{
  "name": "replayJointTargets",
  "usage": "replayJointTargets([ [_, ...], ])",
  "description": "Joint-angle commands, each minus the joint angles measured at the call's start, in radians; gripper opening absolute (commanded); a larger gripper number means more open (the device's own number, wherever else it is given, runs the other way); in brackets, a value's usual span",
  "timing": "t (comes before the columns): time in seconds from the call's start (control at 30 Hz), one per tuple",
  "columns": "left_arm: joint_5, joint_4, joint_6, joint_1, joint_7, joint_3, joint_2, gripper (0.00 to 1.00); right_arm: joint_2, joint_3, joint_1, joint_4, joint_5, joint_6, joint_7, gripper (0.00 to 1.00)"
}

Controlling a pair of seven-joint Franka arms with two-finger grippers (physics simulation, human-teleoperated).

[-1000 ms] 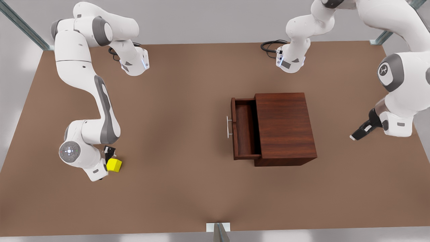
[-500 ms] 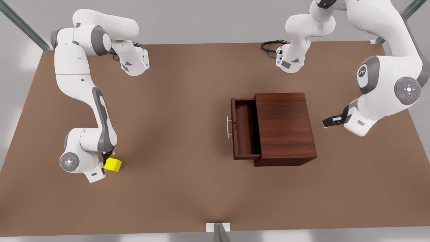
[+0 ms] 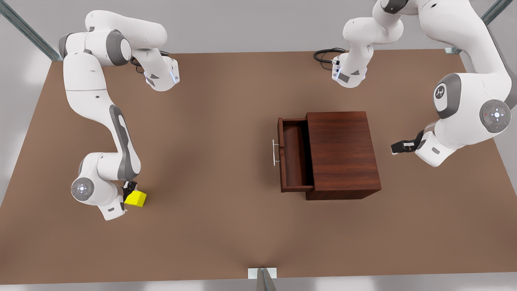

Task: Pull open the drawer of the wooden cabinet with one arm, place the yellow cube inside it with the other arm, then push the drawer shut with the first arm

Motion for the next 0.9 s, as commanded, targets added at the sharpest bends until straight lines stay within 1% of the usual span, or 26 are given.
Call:
replayJointTargets([
  [0.0, -0.001, 0.004, 0.001, -0.001, 0.106, 0.0, -0.001, 1.0, 0.0, 0.003, 0.001, -0.008, -0.002, 0.029, -0.113, 1.0],
  [0.23, 0.01, 0.004, 0.001, -0.005, 0.108, 0.0, -0.001, 1.0, -0.01, 0.034, -0.025, -0.044, -0.001, 0.03, -0.231, 1.0],
  [0.5, 0.012, 0.002, 0.001, -0.007, 0.108, 0.0, 0.0, 1.0, -0.006, 0.037, -0.058, -0.044, -0.01, 0.052, -0.265, 1.0],
  [0.67, 0.012, 0.001, 0.001, -0.005, 0.108, 0.0, 0.0, 1.0, -0.003, 0.035, -0.068, -0.097, -0.008, 0.076, -0.263, 1.0],
  [0.87, 0.01, -0.001, 0.001, -0.007, 0.108, -0.002, 0.002, 1.0, 0.002, 0.041, -0.067, -0.108, 0.001, 0.098, -0.249, 1.0],
])
